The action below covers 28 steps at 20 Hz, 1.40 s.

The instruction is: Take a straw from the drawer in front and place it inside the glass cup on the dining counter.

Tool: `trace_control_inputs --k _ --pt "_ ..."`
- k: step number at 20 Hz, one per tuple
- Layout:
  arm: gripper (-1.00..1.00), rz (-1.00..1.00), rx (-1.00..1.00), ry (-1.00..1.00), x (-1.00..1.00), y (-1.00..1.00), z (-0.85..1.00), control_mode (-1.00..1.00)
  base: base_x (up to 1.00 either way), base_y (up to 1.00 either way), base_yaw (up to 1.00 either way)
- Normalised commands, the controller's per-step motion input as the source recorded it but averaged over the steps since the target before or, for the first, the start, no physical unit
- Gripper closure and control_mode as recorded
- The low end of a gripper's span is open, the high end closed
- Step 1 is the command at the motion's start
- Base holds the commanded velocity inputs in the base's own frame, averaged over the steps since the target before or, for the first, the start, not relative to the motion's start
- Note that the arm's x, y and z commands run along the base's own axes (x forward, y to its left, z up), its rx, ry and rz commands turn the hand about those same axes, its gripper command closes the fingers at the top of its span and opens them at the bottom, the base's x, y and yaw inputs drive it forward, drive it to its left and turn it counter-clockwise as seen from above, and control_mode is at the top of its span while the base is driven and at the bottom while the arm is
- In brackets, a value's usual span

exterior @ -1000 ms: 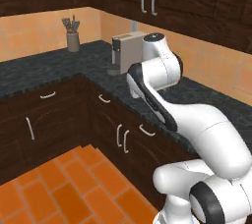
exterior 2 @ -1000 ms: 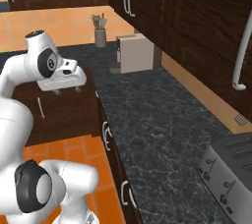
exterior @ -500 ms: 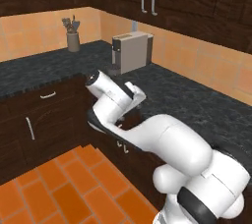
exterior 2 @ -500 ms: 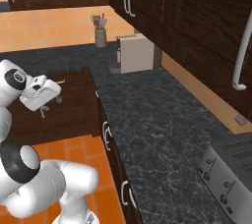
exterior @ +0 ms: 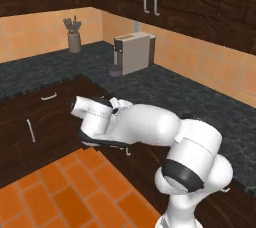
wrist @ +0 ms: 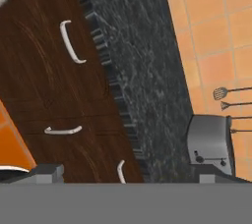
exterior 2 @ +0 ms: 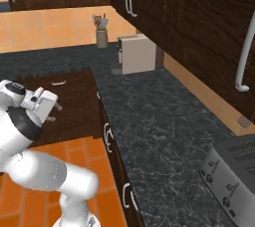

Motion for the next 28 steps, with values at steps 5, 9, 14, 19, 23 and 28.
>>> trace_control_inputs --k 5,9,14,19,23,28 --pt "-1.0 -0.02 -0.14 0.04 0.05 -0.21 -0.33 -1.0 0.0 0.0 0.0" --pt "-1.0 0.0 -0.02 0.01 -0.03 -0.74 -0.36 -1.0 0.0 0.0 0.0" --pt "-1.0 0.0 0.0 0.01 -0.05 -0.82 -0.35 -1.0 0.0 0.0 0.0" --pt "-1.0 0.06 0.0 0.0 -0.25 -0.8 -0.38 -1.0 0.0 0.0 0.0" --pt "-1.0 0.11 0.0 0.0 0.0 -0.55 -0.28 -1.0 0.0 0.0 0.0" --pt "-1.0 0.08 0.0 0.0 0.15 -0.25 -0.3 -1.0 0.0 0.0 0.0"
